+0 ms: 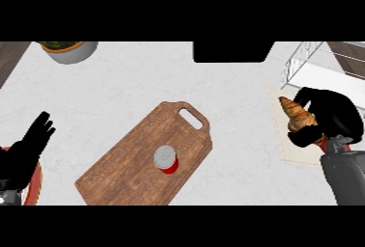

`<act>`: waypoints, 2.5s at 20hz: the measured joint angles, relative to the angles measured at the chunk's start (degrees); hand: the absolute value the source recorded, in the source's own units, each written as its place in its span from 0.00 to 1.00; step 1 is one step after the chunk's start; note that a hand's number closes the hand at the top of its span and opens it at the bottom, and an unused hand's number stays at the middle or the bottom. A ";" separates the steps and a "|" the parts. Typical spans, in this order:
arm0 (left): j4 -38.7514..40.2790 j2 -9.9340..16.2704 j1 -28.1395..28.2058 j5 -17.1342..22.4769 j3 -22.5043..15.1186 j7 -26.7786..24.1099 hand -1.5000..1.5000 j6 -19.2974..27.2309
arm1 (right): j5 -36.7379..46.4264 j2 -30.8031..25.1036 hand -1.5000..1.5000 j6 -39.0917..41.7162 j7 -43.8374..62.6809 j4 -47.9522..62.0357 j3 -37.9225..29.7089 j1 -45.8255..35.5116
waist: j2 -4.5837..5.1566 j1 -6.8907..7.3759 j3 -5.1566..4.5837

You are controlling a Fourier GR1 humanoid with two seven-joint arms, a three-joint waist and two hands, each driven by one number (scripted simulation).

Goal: Pick the croissant from the placemat and place it in the tiered shelf

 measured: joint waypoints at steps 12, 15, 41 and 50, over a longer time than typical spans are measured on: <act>-1.78 -1.44 0.13 -1.41 -0.26 1.55 0.50 1.12 | -26.93 -3.65 1.00 15.42 2.71 -22.03 -20.23 -1.31 | -0.19 -0.80 -0.07; -0.54 -1.65 0.06 -1.51 0.16 0.39 0.50 0.46 | -33.55 -5.51 1.00 18.49 6.44 -25.02 -26.26 -3.66 | -0.10 -0.60 -0.06; -3.13 -3.06 -0.33 -3.52 1.74 2.48 0.50 -2.50 | -31.60 -30.64 1.00 13.49 11.00 -2.24 -24.06 -27.04 | 0.40 1.24 -0.03; -1.90 -4.66 -1.13 -4.75 1.94 1.72 0.50 -2.51 | -22.74 -32.60 1.00 3.96 0.33 15.65 -18.87 -30.99 | 0.49 1.38 -0.04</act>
